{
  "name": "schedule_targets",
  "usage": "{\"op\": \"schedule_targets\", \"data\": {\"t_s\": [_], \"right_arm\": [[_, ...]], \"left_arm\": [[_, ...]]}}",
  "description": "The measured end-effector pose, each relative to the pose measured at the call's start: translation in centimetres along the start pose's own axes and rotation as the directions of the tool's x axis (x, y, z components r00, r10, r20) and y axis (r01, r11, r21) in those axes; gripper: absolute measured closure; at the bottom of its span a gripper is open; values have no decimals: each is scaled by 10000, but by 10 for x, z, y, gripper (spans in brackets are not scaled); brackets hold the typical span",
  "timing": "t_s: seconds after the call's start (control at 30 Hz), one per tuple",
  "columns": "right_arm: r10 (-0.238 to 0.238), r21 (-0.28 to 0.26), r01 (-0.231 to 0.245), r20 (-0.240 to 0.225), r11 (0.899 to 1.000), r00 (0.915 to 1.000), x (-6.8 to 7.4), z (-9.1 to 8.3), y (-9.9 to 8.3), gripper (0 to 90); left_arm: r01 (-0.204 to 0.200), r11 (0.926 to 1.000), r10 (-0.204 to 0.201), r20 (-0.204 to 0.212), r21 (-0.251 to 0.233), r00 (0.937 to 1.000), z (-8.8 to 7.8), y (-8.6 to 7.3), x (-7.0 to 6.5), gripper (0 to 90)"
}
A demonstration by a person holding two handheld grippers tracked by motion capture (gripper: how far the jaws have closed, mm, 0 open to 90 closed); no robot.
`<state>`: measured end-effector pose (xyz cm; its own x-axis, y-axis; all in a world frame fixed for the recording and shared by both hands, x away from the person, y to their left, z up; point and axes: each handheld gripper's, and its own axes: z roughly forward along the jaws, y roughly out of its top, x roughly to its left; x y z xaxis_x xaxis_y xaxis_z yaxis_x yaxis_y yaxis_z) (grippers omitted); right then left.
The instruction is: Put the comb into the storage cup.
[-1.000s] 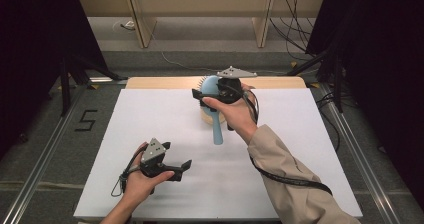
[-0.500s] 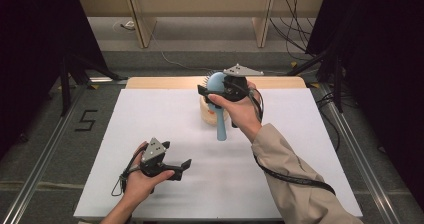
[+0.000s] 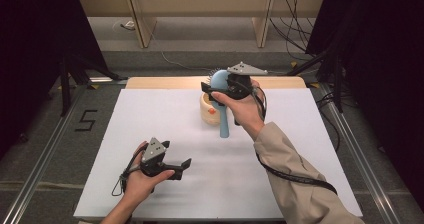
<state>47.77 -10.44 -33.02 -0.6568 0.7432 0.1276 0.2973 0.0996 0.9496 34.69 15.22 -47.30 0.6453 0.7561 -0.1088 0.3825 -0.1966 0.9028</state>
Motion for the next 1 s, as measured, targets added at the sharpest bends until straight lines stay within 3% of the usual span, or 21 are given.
{"op": "schedule_targets", "data": {"t_s": [1.0], "right_arm": [[-4, -398, 14, 270, 9992, 9996, -9, -4, 8, 245]], "left_arm": [[-18, 10000, 19, -87, 45, 10000, 0, 0, 1, 0]]}}
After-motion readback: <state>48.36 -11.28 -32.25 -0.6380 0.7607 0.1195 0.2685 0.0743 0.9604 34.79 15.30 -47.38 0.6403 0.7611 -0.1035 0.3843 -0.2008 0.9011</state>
